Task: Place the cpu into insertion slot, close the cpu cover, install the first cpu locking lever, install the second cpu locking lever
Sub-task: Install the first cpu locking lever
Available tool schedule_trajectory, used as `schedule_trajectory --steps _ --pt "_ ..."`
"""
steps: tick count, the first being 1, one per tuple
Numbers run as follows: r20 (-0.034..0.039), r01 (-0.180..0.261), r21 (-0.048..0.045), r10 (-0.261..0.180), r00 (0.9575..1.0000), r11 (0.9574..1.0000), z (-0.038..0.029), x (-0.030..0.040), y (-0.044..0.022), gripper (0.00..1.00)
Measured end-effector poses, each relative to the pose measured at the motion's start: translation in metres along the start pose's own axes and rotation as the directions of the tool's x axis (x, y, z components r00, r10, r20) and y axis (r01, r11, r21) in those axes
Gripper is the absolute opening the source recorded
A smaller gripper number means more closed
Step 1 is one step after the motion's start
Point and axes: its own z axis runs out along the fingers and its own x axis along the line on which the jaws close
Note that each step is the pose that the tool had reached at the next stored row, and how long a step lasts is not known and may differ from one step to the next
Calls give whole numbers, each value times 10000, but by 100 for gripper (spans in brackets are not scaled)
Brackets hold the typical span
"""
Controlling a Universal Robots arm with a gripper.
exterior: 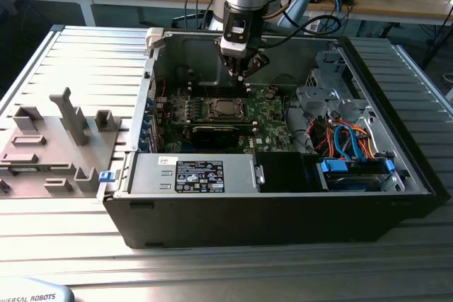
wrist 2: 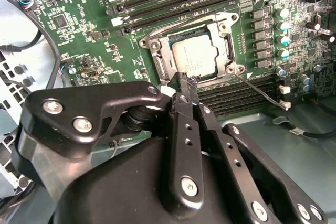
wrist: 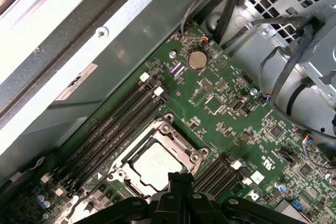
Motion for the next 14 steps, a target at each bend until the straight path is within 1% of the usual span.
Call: schedule_trajectory --steps 14 --pt "3 118 -6 -118 9999 9999 0 0 0 11"
